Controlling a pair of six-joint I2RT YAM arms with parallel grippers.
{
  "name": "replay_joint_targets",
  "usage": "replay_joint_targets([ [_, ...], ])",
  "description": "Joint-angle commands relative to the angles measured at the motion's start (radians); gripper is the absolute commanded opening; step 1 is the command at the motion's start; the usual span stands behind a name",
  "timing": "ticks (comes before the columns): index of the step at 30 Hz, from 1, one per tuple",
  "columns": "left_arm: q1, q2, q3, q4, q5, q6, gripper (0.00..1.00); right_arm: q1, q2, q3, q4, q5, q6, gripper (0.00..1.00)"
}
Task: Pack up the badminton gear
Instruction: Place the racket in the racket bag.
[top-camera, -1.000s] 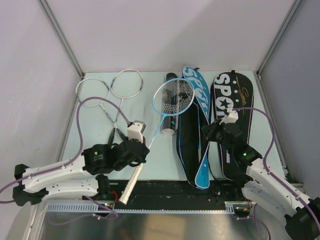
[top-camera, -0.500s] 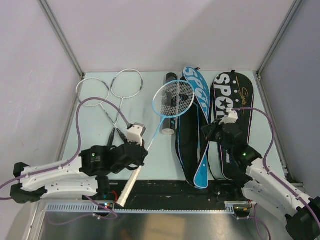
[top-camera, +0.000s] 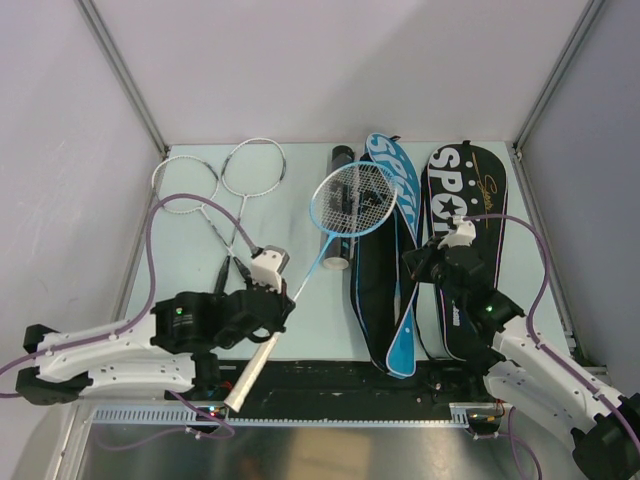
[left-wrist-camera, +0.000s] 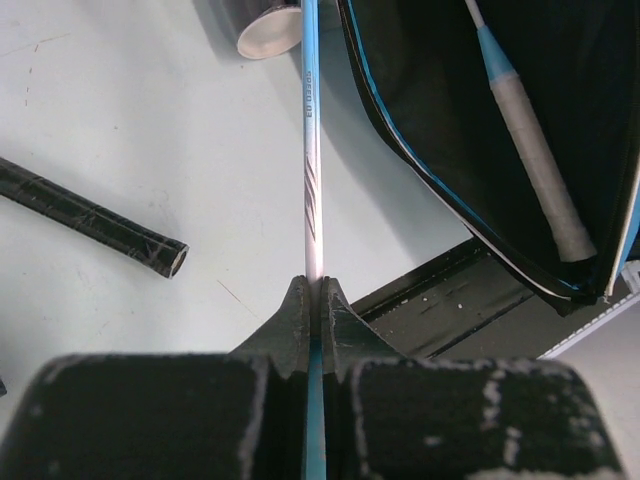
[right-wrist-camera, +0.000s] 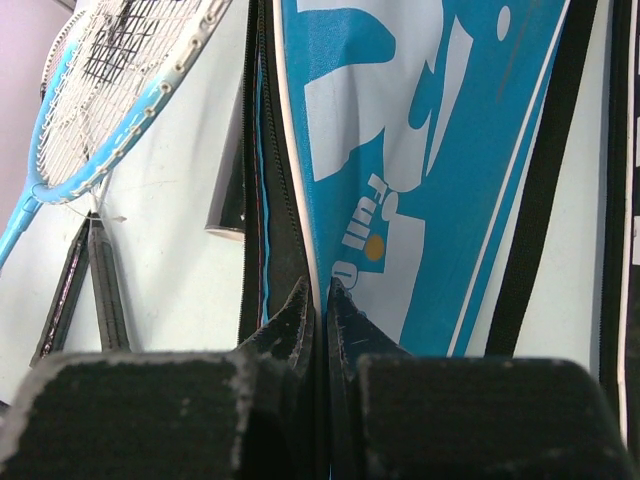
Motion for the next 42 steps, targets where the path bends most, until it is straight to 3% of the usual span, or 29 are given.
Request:
replay_joint_targets([
  [1,-0.010,-0.073,-0.019,0.000,-0.033,0.013,0.00,0.008,-0.019,0.072,0.090,0.029,0.020,0.00],
  [15,-0.010,-0.154,-0.043,-0.005,0.008,0.130,0.00,0.030,-0.014,0.082,0.051,0.062,0.032,0.00],
  [42,-0.011,-0.327,-0.096,-0.061,-0.005,0.159,0.00,0.041,0.001,0.125,0.030,0.107,0.035,0.00],
])
